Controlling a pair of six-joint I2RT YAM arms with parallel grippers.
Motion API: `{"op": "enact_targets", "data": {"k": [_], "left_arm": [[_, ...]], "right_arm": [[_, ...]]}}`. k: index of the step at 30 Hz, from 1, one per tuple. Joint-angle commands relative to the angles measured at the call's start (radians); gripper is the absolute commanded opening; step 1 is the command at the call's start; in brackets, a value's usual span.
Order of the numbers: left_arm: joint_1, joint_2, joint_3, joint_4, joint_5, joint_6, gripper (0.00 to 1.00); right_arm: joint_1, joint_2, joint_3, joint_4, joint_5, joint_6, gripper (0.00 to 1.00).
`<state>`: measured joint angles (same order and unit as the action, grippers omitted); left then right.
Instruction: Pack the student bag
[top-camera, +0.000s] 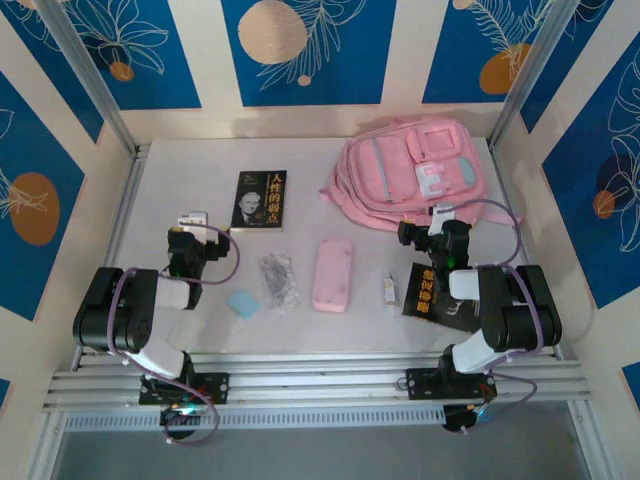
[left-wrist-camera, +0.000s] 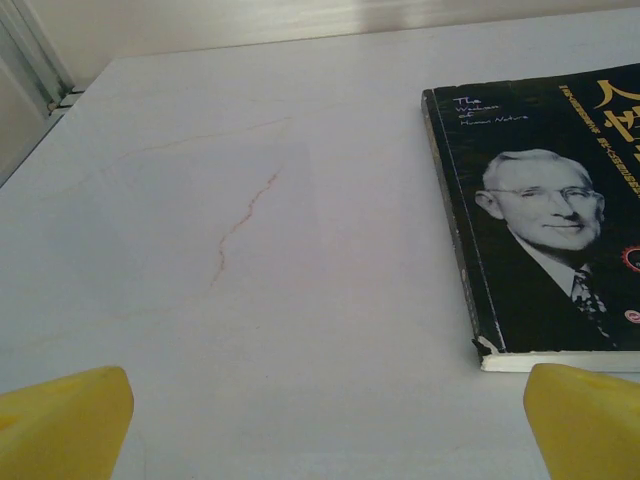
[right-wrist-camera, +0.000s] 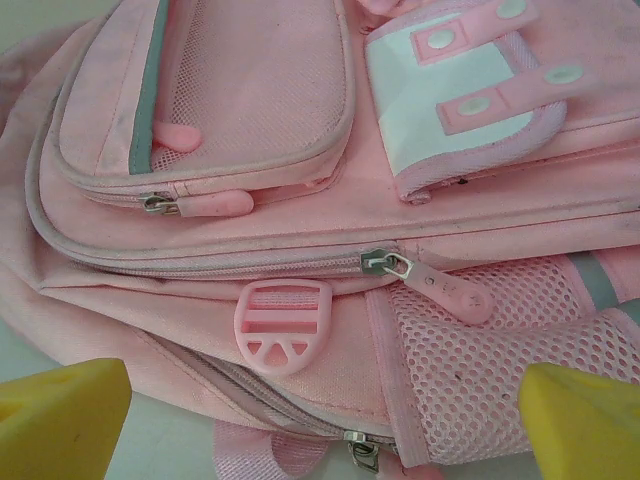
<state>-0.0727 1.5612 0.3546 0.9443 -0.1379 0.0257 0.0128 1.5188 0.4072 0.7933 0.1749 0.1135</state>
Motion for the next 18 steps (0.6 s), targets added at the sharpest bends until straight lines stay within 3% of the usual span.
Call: {"op": "enact_targets", "data": {"k": [1, 18], "left_arm": [[-0.006, -0.002, 0.017, -0.003, 0.021, 0.011, 1.00], [-0.004, -0.002, 0.026, -0.022, 0.073, 0.025, 1.00]], "right_arm": [[0.000, 0.003, 0.002, 0.026, -0.017, -0.002, 0.99], [-0.002, 0.003, 0.003, 0.023, -0.023, 0.000, 0.99]]}}
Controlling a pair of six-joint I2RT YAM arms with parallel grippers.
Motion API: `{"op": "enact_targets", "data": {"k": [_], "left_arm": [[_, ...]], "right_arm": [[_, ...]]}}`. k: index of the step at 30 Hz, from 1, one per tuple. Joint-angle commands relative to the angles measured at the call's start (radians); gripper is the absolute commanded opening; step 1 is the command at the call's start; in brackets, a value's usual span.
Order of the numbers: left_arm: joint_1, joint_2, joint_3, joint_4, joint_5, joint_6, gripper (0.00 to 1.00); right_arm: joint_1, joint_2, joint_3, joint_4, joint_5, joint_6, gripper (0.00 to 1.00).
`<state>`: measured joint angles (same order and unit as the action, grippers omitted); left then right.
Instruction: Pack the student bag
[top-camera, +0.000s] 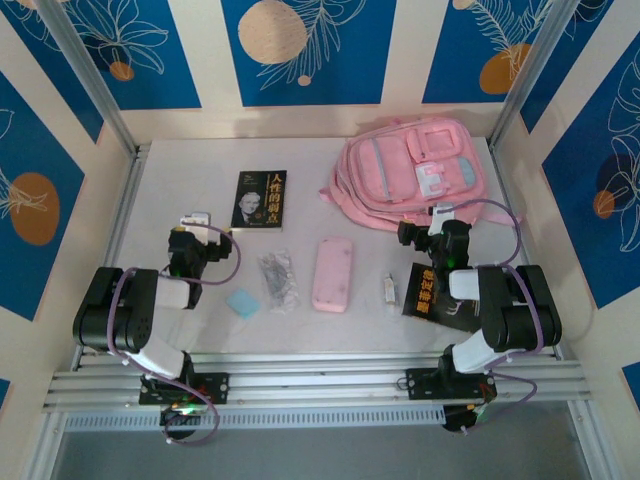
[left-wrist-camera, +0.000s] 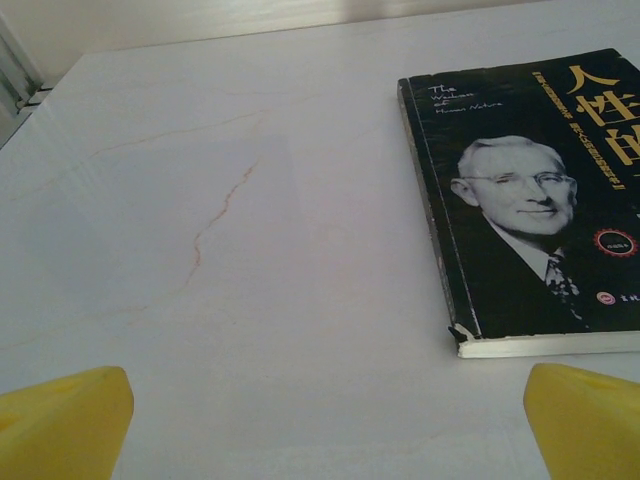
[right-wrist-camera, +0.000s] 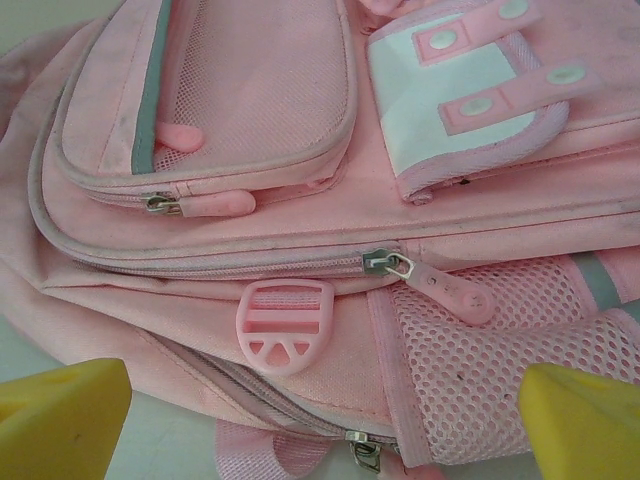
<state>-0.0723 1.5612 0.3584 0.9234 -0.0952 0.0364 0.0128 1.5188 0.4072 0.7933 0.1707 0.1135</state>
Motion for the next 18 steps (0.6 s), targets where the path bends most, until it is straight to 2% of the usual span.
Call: {"op": "enact_targets", "data": {"k": [1, 5, 9, 12, 15, 18], "left_arm": [[-0.004, -0.002, 0.021, 0.001, 0.029, 0.014, 1.00], [-0.004, -0.011, 0.020, -0.002, 0.002, 0.007, 1.00], [-0.006, -0.074, 0.050, -0.108, 0.024, 0.020, 1.00], [-0.016, -0.159, 0.091, -0.249, -0.020, 0.017, 1.00], [-0.042, -0.233, 0.159, -0.404, -0.073, -0.008, 1.00], [-0.058, -0.263, 0.224, -0.494, -0.008, -0.131, 1.00]], "right_arm": [[-0.005, 0.002, 0.002, 0.024, -0.026, 0.001, 0.99], [-0.003, -0.004, 0.009, 0.007, -0.042, -0.010, 0.99], [0.014, -0.052, 0.036, -0.078, 0.030, -0.001, 0.99], [0.029, -0.146, 0.111, -0.306, 0.115, 0.040, 0.99], [0.024, -0.216, 0.215, -0.590, 0.173, 0.195, 0.99], [0.022, -0.243, 0.293, -0.795, 0.166, 0.381, 0.99]]}}
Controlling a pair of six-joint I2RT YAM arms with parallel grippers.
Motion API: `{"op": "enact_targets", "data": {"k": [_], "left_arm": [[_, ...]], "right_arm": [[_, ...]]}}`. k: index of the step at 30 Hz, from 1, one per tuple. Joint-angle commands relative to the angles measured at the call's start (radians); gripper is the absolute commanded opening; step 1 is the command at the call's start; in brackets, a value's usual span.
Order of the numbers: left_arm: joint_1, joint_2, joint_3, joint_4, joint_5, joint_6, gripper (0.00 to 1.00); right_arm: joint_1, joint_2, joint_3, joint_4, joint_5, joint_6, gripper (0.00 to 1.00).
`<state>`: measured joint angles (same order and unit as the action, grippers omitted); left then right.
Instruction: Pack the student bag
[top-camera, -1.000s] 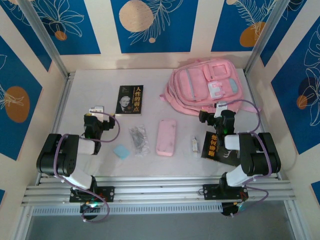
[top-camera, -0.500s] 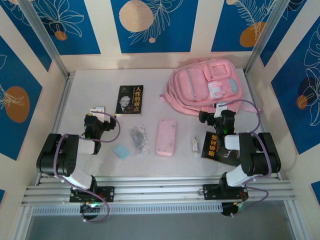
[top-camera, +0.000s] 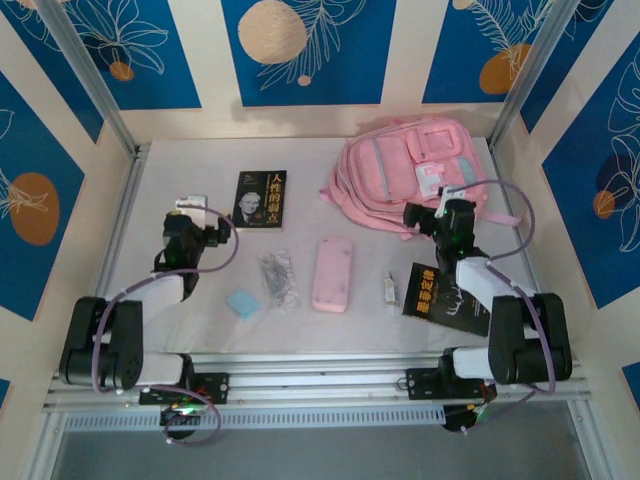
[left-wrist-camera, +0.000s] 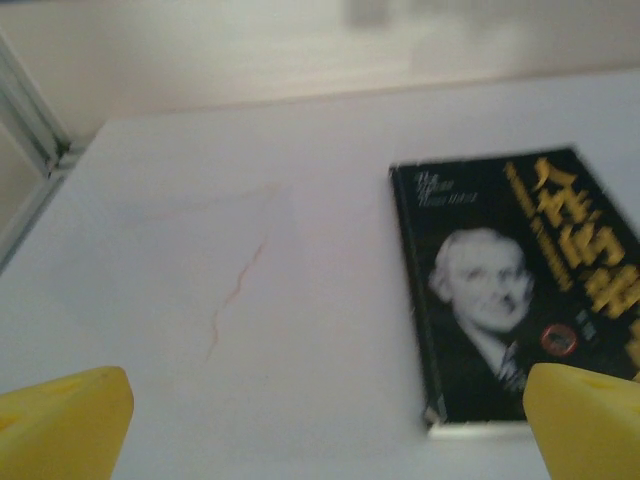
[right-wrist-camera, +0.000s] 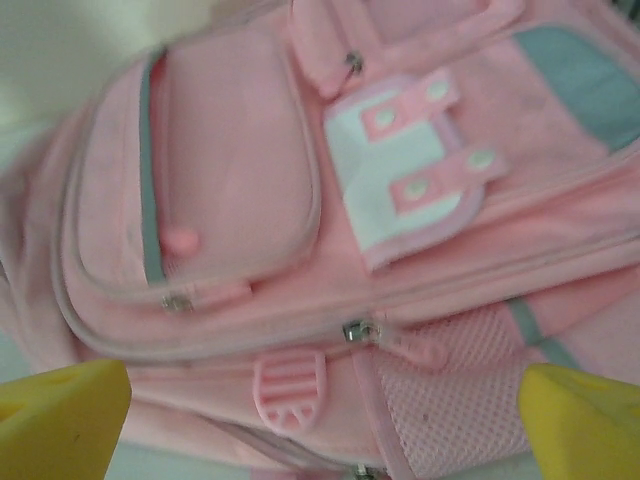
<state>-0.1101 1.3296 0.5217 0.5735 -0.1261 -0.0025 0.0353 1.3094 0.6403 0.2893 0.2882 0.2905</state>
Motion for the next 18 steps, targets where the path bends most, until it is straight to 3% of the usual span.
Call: {"op": "enact_targets", "data": {"k": [1, 5, 12, 15, 18], "left_arm": [[-0.031, -0.030, 0.081, -0.163, 0.053, -0.133, 1.00], [-0.116, 0.002, 0.158, -0.229, 0.083, -0.215, 1.00], [-0.306, 0.061, 0.208, -0.258, 0.068, -0.337, 1.00], [-0.371, 0.081, 0.207, -0.262, 0.078, -0.408, 1.00], [-0.426, 0.100, 0.199, -0.242, 0.099, -0.462, 1.00]], "right_arm": [[-0.002, -0.035, 0.078, -0.337, 0.038, 0.261, 0.99], [-0.018, -0.018, 0.131, -0.471, 0.009, 0.538, 1.00], [-0.126, 0.011, 0.099, -0.436, -0.070, 0.817, 0.99], [-0.205, 0.045, 0.036, -0.283, -0.179, 0.876, 0.95], [-0.259, 0.122, 0.052, -0.208, -0.300, 0.840, 0.91]]}}
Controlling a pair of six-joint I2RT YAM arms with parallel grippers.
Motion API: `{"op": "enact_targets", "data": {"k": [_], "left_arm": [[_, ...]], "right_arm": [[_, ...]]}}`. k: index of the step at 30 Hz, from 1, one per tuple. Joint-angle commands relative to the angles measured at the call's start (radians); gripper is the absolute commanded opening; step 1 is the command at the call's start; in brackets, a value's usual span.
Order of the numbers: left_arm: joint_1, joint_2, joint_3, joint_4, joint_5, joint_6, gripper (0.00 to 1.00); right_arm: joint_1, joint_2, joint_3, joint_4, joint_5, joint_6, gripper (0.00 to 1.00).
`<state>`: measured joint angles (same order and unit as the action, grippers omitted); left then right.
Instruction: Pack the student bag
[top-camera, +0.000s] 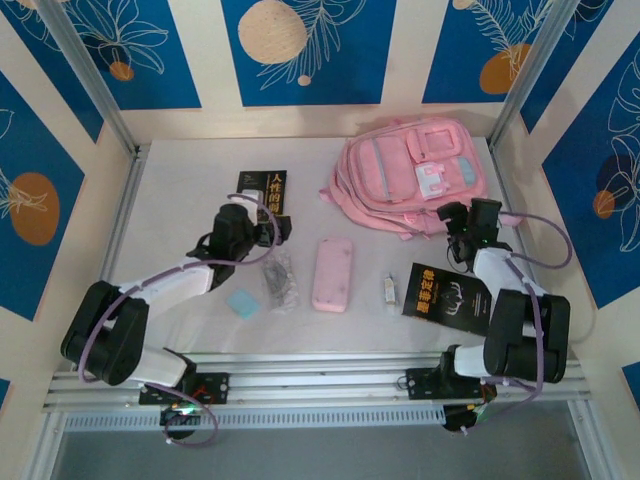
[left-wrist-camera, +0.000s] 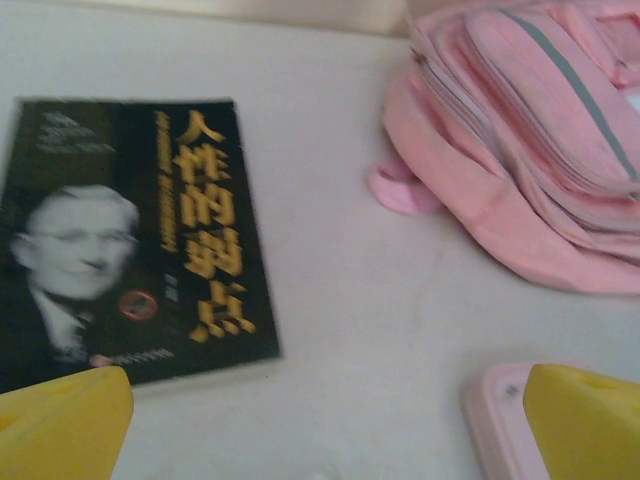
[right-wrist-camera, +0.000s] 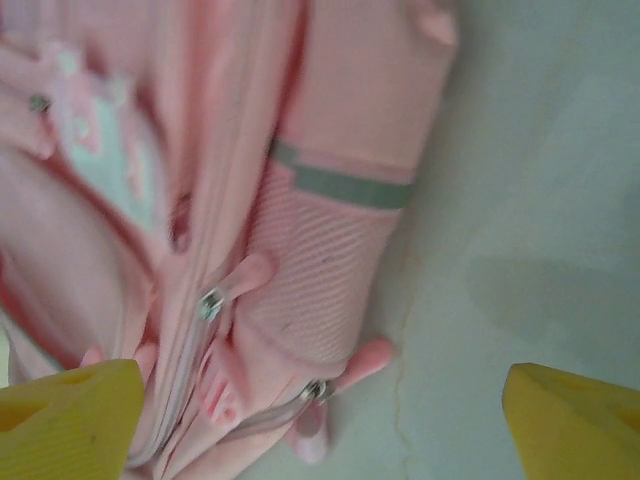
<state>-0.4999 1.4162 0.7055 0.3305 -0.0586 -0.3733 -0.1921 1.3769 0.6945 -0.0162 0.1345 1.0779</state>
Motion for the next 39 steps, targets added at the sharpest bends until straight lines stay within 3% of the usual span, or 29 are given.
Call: {"op": "enact_targets", "data": {"k": [1, 10, 12, 16, 22, 28, 39], "left_arm": [[-0.052, 0.023, 0.018, 0.006, 0.039, -0.098, 1.00], [-0.154, 0.073, 0.050, 0.010, 0.068, -0.124, 1.00], [-0.169, 0.078, 0.055, 0.007, 0.063, -0.124, 1.00], [-0.192, 0.089, 0.066, 0.022, 0.065, -0.124, 1.00], [-0.266, 0.153, 0.142, 0.059, 0.213, -0.025, 0.99], [-0.313, 0.270, 0.244, 0.075, 0.260, -0.072, 0.99], [-0.325, 0.410, 0.390, 0.084, 0.256, -0.139, 0.95]], "right_arm": [[-0.039, 0.084, 0.014, 0.113, -0.173, 0.028, 0.90], [-0.086, 0.288, 0.103, 0.233, -0.239, 0.000, 0.79], [-0.089, 0.338, 0.132, 0.246, -0.264, 0.004, 0.72], [-0.090, 0.433, 0.181, 0.278, -0.329, 0.049, 0.51], [-0.071, 0.390, 0.160, 0.335, -0.440, 0.094, 0.00], [0.036, 0.202, 0.148, 0.222, -0.469, 0.054, 0.00], [0.309, 0.008, 0.138, 0.088, -0.223, 0.155, 0.00]]}}
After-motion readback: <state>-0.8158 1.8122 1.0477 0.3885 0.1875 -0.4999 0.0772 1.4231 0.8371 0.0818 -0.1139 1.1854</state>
